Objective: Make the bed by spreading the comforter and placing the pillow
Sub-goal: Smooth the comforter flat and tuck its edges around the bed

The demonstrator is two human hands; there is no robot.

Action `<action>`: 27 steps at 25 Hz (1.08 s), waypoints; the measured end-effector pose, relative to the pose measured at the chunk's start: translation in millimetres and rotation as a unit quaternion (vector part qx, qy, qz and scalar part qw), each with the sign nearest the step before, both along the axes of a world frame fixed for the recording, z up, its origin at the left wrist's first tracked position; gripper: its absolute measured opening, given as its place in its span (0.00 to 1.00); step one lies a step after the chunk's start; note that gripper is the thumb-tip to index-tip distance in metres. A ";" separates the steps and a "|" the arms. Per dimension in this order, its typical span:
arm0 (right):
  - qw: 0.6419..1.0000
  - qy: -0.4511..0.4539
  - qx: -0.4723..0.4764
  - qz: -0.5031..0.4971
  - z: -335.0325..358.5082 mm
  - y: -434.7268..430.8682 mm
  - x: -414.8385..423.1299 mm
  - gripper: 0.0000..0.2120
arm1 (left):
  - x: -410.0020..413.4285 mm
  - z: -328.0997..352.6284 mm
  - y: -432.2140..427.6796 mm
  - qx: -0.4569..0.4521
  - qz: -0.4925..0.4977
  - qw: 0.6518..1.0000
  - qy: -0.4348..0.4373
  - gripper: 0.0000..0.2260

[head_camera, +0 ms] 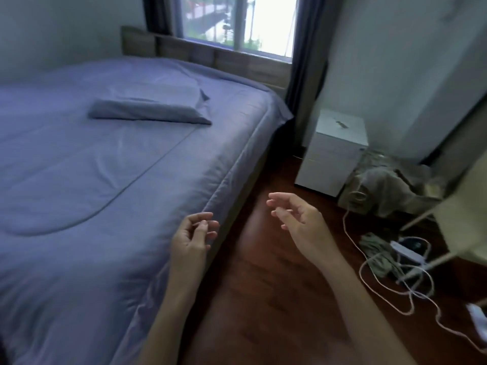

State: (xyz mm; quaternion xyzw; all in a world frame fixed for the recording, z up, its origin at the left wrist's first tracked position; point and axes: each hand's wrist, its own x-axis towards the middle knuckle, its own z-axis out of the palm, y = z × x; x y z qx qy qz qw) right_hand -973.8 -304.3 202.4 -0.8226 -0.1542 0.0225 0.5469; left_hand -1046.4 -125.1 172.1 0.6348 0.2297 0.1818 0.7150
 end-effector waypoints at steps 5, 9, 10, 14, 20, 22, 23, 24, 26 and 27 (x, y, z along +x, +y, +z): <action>0.998 0.002 0.031 0.058 -7.4 -9.0 45.3 0.15 | -2.8 -4.2 -21.0 0.036 0.050 0.998 0.008 0.11; 0.990 0.015 0.040 0.131 -16.2 23.6 71.9 0.16 | -12.3 -4.5 -3.8 0.041 0.136 0.990 0.018 0.12; 0.988 0.018 0.041 0.151 -17.5 31.7 78.4 0.16 | -10.7 -3.6 4.0 0.035 0.159 0.986 0.013 0.12; 0.977 0.031 0.033 0.210 -22.7 56.4 118.2 0.17 | 19.9 -11.4 39.3 0.019 0.233 0.972 0.001 0.12; 0.974 0.032 0.012 0.225 -36.7 126.0 238.8 0.15 | 125.0 -34.2 108.8 0.002 0.264 0.965 0.009 0.11; 0.971 0.036 0.001 0.238 -44.7 163.8 278.0 0.15 | 165.7 -43.7 135.7 -0.001 0.271 0.962 0.023 0.10; 0.969 0.043 -0.010 0.244 -50.4 182.3 294.0 0.15 | 183.7 -49.1 148.6 -0.002 0.277 0.960 0.038 0.10; 0.966 0.049 -0.021 0.251 -55.3 198.2 306.2 0.15 | 198.7 -52.1 159.6 0.001 0.280 0.959 0.045 0.10; 0.960 0.059 -0.041 0.272 -62.6 225.9 327.6 0.15 | 222.9 -54.7 179.0 0.007 0.275 0.960 0.052 0.10; 0.956 0.066 -0.050 0.280 -66.1 238.1 337.4 0.15 | 231.8 -56.9 187.0 0.008 0.277 0.959 0.060 0.11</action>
